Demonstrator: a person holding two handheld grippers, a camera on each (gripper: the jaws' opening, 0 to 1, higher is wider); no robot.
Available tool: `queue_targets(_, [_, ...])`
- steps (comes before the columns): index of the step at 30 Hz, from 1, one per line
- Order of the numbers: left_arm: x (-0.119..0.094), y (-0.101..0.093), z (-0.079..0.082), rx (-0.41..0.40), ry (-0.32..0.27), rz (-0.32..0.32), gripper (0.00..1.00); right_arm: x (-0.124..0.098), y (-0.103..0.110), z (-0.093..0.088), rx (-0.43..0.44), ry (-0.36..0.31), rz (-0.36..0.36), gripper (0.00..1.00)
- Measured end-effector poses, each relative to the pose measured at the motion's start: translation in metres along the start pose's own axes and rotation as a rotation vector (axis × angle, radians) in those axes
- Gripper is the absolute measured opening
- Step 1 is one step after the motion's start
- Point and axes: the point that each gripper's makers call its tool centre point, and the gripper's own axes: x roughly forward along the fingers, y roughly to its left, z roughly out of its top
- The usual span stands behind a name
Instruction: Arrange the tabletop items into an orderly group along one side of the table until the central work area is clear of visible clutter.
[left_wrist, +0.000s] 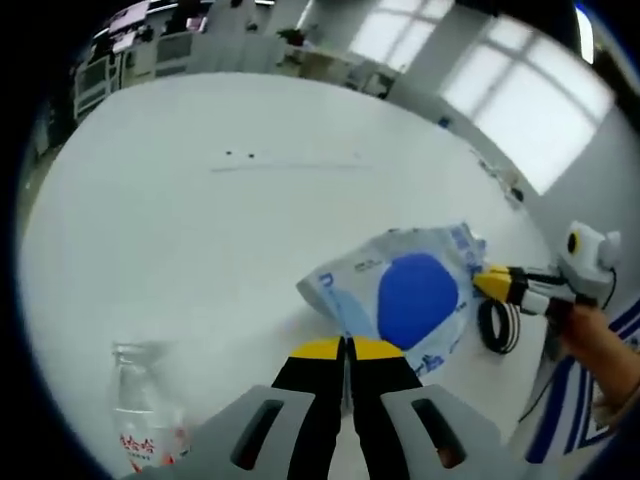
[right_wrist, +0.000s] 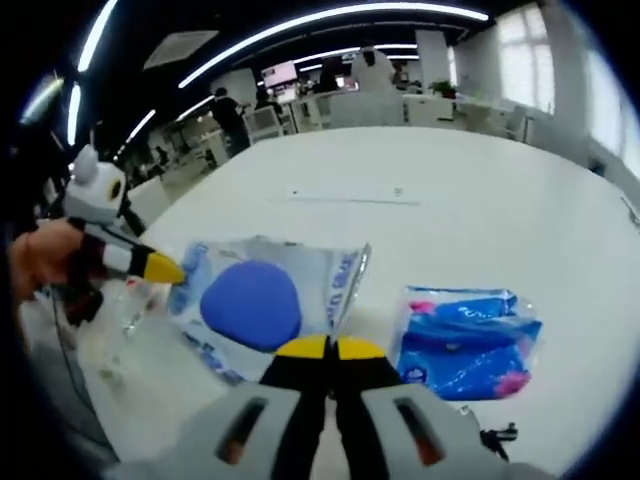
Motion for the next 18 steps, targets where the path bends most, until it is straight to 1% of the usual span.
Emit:
queue_targets(4, [0.007,0.002,-0.001,-0.010,0.011,-0.004,0.00,0.008,-0.005,-0.004,-0.010,0.022,-0.013,0.00])
queue_targets(9, [0.015,0.003,0.001,-0.021,0.012,-0.013,0.00,0.012,-0.012,-0.007,-0.006,0.035,-0.029,0.00])
queue_targets(14, [0.020,0.006,-0.002,-0.033,0.020,-0.016,0.00,0.016,-0.014,-0.010,-0.023,0.052,-0.040,0.00])
queue_targets(18, [0.023,0.007,-0.003,-0.039,0.025,-0.016,0.00,0.019,-0.016,-0.013,-0.008,0.062,-0.044,0.00])
